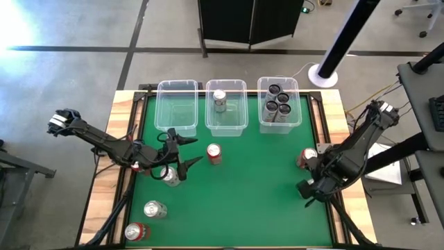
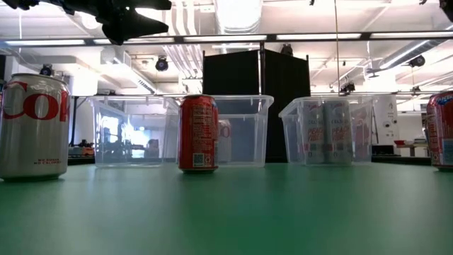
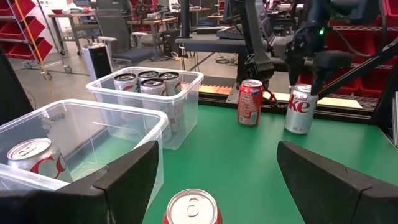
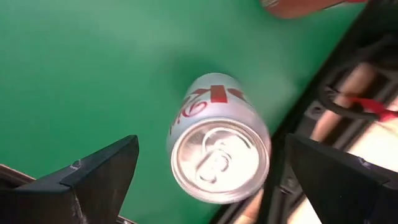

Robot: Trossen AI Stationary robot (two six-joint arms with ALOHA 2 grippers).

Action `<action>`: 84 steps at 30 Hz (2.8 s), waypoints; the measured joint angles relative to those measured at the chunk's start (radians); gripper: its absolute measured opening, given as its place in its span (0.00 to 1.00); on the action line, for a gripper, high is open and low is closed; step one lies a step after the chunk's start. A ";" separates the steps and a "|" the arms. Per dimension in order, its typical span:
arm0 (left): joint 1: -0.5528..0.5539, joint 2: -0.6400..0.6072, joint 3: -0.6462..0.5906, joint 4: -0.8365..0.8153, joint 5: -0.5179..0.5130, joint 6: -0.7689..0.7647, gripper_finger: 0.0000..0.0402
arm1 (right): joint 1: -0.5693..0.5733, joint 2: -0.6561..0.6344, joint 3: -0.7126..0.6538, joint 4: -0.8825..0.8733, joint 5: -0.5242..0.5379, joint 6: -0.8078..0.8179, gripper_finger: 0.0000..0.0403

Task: Sort soda cans
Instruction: Put the top right red-silver soda can into the middle transparent bin

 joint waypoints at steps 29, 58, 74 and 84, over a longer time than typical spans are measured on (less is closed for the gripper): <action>0.000 0.000 0.000 -0.006 0.000 -0.005 0.78 | -0.075 0.076 0.012 0.123 -0.066 -0.091 0.73; 0.000 0.000 -0.001 -0.141 0.001 -0.093 0.78 | -1.063 0.908 1.354 -0.232 0.158 -1.728 0.73; 0.000 0.000 -0.002 -0.158 0.000 -0.110 0.78 | -1.237 1.094 1.345 -0.086 0.158 -1.875 0.73; 0.000 0.000 -0.002 -0.161 0.000 -0.110 0.78 | -1.255 1.192 1.345 -0.032 0.164 -1.905 0.73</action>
